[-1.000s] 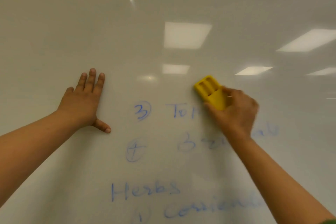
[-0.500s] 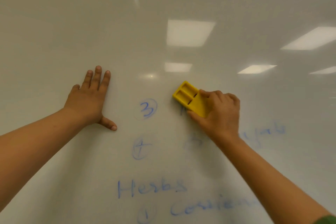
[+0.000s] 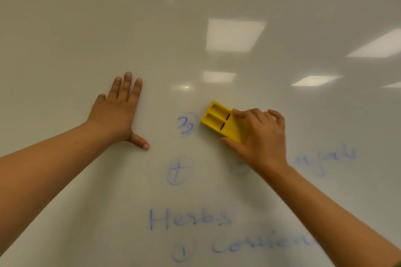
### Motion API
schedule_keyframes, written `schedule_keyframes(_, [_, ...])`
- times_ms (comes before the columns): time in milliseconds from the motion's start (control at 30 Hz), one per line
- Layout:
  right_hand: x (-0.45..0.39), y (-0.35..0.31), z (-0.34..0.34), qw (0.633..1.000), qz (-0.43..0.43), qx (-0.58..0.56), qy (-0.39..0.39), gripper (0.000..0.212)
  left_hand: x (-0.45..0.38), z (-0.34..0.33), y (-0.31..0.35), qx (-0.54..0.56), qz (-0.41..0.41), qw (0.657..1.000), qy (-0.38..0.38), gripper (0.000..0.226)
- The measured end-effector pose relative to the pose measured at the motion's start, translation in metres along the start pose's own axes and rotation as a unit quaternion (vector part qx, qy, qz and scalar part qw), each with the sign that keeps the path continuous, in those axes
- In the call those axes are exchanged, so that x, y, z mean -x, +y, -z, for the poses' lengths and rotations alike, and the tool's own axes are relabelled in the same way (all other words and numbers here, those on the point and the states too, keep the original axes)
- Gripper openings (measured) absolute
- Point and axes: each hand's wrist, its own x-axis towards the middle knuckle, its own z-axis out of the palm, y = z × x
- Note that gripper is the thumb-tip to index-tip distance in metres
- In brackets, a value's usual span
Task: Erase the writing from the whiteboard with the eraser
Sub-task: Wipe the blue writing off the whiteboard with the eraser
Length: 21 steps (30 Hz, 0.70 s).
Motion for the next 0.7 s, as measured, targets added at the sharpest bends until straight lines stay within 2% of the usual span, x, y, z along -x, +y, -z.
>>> schedule_keyframes(67, [-0.003, 0.021, 0.009, 0.999, -0.012, 0.038, 0.0, 0.056, 0.0, -0.001, 0.0, -0.001, 0.0, 1.0, 0.002, 0.157])
schedule_keyframes(200, [-0.033, 0.033, 0.018, 0.974, -0.218, -0.008, 0.054, 0.061, 0.0, -0.002, 0.0, -0.005, 0.003, 1.0, 0.005, 0.156])
schedule_keyframes(233, [-0.039, 0.025, 0.013, 0.968, -0.241, -0.018, 0.065, 0.062, 0.0, -0.002, 0.0, -0.007, 0.002, 1.0, 0.005, 0.156])
schedule_keyframes(300, [-0.042, 0.004, 0.001, 0.975, -0.216, -0.025, 0.051, 0.06, 0.0, -0.001, 0.0, -0.008, -0.001, 1.0, 0.006, 0.156])
schedule_keyframes(400, [-0.023, -0.02, -0.011, 0.996, -0.087, -0.015, 0.024, 0.055, 0.0, -0.002, 0.0, -0.009, 0.0, 1.0, 0.007, 0.156])
schedule_keyframes(533, [0.003, -0.008, 0.0, 1.0, 0.011, -0.001, -0.009, 0.052, 0.001, -0.002, 0.0, -0.007, 0.001, 1.0, 0.001, 0.155])
schedule_keyframes(600, [-0.001, 0.01, 0.008, 1.0, -0.008, 0.025, -0.007, 0.054, 0.0, -0.003, 0.0, -0.012, 0.001, 1.0, -0.002, 0.155])
schedule_keyframes(700, [-0.033, 0.022, 0.013, 0.985, -0.169, 0.0, 0.034, 0.059, 0.0, -0.004, -0.003, -0.015, 0.002, 1.0, 0.0, 0.154])
